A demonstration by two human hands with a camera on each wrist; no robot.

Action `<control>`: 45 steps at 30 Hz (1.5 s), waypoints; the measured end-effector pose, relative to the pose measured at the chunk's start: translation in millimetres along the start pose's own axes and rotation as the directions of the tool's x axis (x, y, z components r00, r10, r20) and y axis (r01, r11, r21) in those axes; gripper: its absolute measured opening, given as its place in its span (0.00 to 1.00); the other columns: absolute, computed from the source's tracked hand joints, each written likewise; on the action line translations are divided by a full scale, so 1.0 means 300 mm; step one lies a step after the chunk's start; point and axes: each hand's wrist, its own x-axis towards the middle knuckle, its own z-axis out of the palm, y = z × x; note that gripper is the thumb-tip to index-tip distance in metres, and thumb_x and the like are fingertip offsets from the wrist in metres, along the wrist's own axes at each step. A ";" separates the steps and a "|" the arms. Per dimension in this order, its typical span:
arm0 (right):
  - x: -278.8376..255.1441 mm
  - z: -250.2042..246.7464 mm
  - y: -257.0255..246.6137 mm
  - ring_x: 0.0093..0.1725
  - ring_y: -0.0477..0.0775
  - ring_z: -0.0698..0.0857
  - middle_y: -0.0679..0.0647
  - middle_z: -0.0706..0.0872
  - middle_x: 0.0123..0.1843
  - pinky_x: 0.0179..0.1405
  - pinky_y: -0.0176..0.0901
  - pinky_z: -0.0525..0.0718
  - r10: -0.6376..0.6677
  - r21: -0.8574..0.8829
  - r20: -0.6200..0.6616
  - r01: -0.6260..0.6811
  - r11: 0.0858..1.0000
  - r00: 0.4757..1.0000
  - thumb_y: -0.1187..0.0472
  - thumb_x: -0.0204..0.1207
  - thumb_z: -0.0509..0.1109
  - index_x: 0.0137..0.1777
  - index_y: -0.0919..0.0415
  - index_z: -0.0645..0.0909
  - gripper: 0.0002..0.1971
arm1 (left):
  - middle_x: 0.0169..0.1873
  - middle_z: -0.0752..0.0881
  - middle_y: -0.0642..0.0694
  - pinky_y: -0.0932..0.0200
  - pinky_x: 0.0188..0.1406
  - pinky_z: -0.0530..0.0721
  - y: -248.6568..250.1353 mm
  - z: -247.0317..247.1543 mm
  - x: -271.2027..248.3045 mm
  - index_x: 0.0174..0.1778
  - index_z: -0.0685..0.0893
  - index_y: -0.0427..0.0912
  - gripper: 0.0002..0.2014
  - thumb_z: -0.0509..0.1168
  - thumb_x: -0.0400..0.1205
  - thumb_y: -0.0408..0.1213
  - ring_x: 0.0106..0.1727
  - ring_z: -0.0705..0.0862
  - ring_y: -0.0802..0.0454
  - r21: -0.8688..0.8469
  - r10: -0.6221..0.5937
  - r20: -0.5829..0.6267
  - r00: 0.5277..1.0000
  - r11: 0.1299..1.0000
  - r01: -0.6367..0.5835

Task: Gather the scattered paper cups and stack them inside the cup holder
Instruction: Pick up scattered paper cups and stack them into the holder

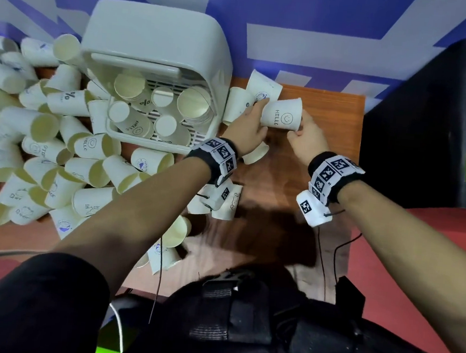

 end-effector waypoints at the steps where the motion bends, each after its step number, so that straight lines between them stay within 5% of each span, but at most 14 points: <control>1: -0.014 -0.004 -0.011 0.60 0.57 0.82 0.56 0.83 0.63 0.56 0.38 0.76 -0.016 0.010 -0.013 0.016 1.000 1.000 0.67 0.76 0.62 0.75 0.55 0.68 0.26 | 0.71 0.73 0.34 0.46 0.66 0.78 0.000 -0.010 -0.012 0.82 0.59 0.40 0.32 0.61 0.82 0.33 0.63 0.81 0.40 -0.012 0.013 -0.020 1.000 1.000 -0.014; 6: -0.095 -0.005 -0.081 0.62 0.54 0.81 0.54 0.82 0.64 0.63 0.50 0.81 -0.112 0.038 -0.068 0.115 0.993 0.991 0.69 0.76 0.61 0.75 0.54 0.68 0.26 | 0.62 0.79 0.39 0.53 0.56 0.81 -0.007 -0.080 -0.098 0.80 0.63 0.42 0.28 0.61 0.82 0.33 0.51 0.84 0.46 -0.062 0.073 -0.123 0.990 0.995 -0.081; 9: -0.136 0.013 -0.126 0.62 0.53 0.81 0.55 0.81 0.65 0.63 0.50 0.80 -0.162 0.024 -0.079 0.164 0.986 0.984 0.67 0.77 0.62 0.76 0.54 0.67 0.27 | 0.60 0.79 0.42 0.53 0.54 0.83 -0.032 -0.129 -0.162 0.79 0.65 0.43 0.28 0.63 0.81 0.34 0.50 0.84 0.49 -0.069 0.110 -0.163 0.980 0.990 -0.123; 15: -0.197 0.092 -0.226 0.68 0.53 0.77 0.56 0.77 0.72 0.70 0.53 0.77 -0.268 0.027 -0.054 0.269 0.963 0.962 0.62 0.77 0.64 0.80 0.56 0.64 0.30 | 0.63 0.78 0.41 0.57 0.60 0.78 -0.089 -0.240 -0.285 0.77 0.67 0.40 0.31 0.69 0.79 0.37 0.57 0.80 0.52 -0.111 0.109 -0.277 0.955 0.983 -0.144; 18: -0.224 0.137 -0.277 0.72 0.54 0.73 0.59 0.73 0.74 0.73 0.51 0.73 -0.348 0.032 -0.032 0.349 0.937 0.937 0.65 0.78 0.64 0.80 0.59 0.62 0.30 | 0.65 0.78 0.42 0.63 0.56 0.76 -0.119 -0.292 -0.342 0.77 0.67 0.40 0.32 0.71 0.78 0.39 0.55 0.79 0.57 -0.127 0.063 -0.339 0.939 0.986 -0.112; 21: -0.251 0.185 -0.329 0.72 0.54 0.73 0.59 0.74 0.72 0.73 0.54 0.72 -0.435 0.022 -0.002 0.435 0.900 0.901 0.62 0.77 0.67 0.80 0.58 0.62 0.31 | 0.66 0.77 0.43 0.57 0.59 0.79 -0.159 -0.334 -0.402 0.76 0.69 0.41 0.31 0.69 0.77 0.41 0.54 0.78 0.57 -0.130 0.088 -0.372 0.924 0.981 -0.146; 27: -0.301 0.294 -0.395 0.75 0.52 0.68 0.58 0.70 0.76 0.68 0.30 0.59 -0.523 -0.054 0.055 0.525 0.849 0.851 0.63 0.78 0.68 0.81 0.56 0.59 0.33 | 0.66 0.77 0.42 0.57 0.59 0.78 -0.269 -0.387 -0.509 0.77 0.67 0.41 0.31 0.69 0.79 0.40 0.57 0.78 0.54 -0.114 -0.016 -0.401 0.916 0.993 -0.033; 32: -0.317 0.394 -0.451 0.76 0.57 0.67 0.61 0.67 0.77 0.73 0.41 0.63 -0.541 -0.127 0.124 0.554 0.823 0.832 0.64 0.79 0.66 0.82 0.61 0.57 0.33 | 0.67 0.75 0.41 0.47 0.63 0.80 -0.370 -0.415 -0.579 0.76 0.68 0.40 0.29 0.68 0.80 0.40 0.61 0.78 0.50 -0.144 -0.054 -0.422 0.905 0.990 -0.008; 45: -0.246 0.586 -0.612 0.81 0.62 0.57 0.61 0.56 0.83 0.80 0.55 0.60 -0.577 -0.372 0.226 0.617 0.694 0.785 0.62 0.78 0.63 0.83 0.60 0.52 0.36 | 0.65 0.73 0.41 0.51 0.61 0.79 -0.583 -0.543 -0.616 0.77 0.67 0.44 0.31 0.69 0.79 0.41 0.65 0.76 0.46 -0.053 -0.079 -0.478 0.875 0.997 0.060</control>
